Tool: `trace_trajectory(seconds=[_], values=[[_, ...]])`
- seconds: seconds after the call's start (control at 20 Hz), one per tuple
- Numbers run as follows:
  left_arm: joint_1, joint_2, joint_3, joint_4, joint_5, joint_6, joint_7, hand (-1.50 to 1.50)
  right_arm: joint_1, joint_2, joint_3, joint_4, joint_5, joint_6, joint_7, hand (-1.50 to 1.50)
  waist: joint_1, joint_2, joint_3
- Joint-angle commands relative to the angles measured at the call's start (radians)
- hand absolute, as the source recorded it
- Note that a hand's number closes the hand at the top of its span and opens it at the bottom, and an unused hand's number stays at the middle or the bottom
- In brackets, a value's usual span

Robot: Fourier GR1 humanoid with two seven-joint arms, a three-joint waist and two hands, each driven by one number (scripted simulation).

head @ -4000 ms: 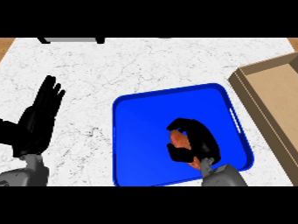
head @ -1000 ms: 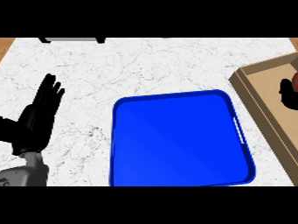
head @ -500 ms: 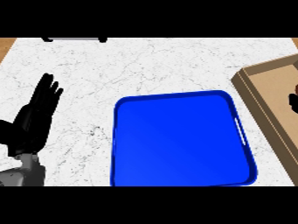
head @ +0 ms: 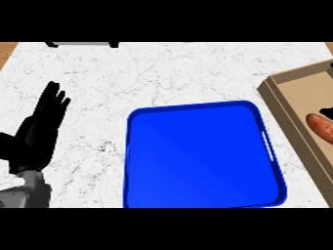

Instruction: Pick the sweet potato from the tray and place it in the cardboard box

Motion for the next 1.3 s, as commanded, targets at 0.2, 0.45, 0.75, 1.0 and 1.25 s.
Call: trace_trajectory(seconds=[0.2, 0.45, 0.75, 1.0, 1.25], values=[[0.052, -0.008, -0.003, -0.014, -0.001, -0.005, -0.021, 0.0, -0.076, 0.074, -0.164, -0.033, -0.241, -0.18, -0.163, -1.5, -0.005, -0.006, 0.0], [0.021, -0.006, 0.004, -0.008, 0.001, 0.005, -0.004, 0.0, -0.098, 0.08, -0.32, -0.045, -0.496, -0.046, -0.135, -1.5, -0.023, -0.008, 0.0], [-0.017, -0.013, -0.002, 0.001, -0.03, 0.044, 0.02, 0.0, -0.076, 0.068, -0.472, -0.123, -0.744, 0.073, -0.05, -1.5, -0.032, -0.009, -0.001], [0.027, 0.001, 0.017, -0.005, 0.017, -0.008, -0.006, 0.0, -0.016, 0.012, -0.555, -0.063, -0.848, 0.06, -0.116, -1.5, -0.015, -0.005, -0.001], [-0.001, 0.003, 0.018, 0.024, 0.01, -0.007, -0.003, 0.0, 0.024, -0.091, -0.612, 0.077, -0.934, 0.088, -0.235, -1.5, -0.012, -0.004, -0.001]])
